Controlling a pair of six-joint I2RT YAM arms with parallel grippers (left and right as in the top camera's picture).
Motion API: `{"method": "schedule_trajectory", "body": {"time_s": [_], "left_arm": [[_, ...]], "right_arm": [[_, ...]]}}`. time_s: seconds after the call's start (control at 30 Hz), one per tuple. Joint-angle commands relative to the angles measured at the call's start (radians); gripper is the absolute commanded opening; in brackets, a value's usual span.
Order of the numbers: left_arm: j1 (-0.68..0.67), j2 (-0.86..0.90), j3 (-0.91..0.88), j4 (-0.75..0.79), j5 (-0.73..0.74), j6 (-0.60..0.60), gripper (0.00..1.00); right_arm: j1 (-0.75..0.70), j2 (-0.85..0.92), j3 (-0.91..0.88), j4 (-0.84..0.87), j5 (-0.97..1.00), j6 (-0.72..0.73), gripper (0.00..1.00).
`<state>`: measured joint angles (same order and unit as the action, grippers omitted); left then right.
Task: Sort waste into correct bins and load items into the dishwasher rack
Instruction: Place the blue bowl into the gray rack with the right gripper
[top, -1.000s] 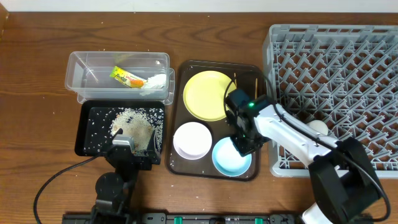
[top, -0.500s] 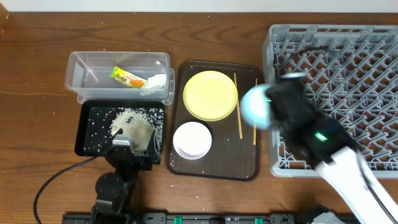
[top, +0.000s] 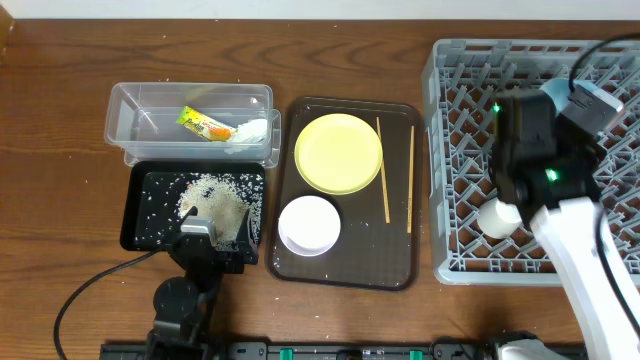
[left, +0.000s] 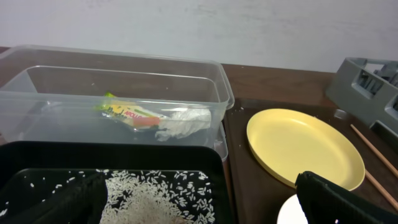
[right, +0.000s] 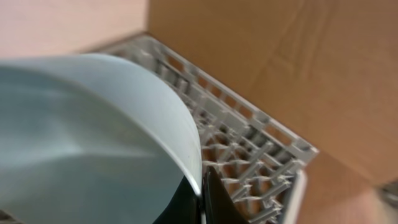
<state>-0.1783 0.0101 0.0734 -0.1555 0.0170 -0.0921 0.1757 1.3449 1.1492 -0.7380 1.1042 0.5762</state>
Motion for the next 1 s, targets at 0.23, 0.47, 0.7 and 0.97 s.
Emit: {"method": "schedule_trajectory", "body": {"time_s": [0.23, 0.47, 0.7, 0.97], "left_arm": [[0.004, -0.007, -0.027, -0.007, -0.002, 0.009, 0.99], [0.004, -0.007, -0.027, -0.007, -0.002, 0.009, 0.99], [0.004, -0.007, -0.027, -0.007, -0.002, 0.009, 0.99], [0.004, -0.007, -0.027, -0.007, -0.002, 0.009, 0.99]], "right_arm": [[-0.015, 0.286, 0.003, 0.129, 0.07, -0.055, 0.02], [0.014, 0.341, 0.003, 0.239, 0.064, -0.156, 0.01], [0.043, 0.39, 0.002, 0.156, 0.02, -0.137, 0.02], [0.053, 0.398, 0.002, 0.009, -0.045, -0.076, 0.01]]}}
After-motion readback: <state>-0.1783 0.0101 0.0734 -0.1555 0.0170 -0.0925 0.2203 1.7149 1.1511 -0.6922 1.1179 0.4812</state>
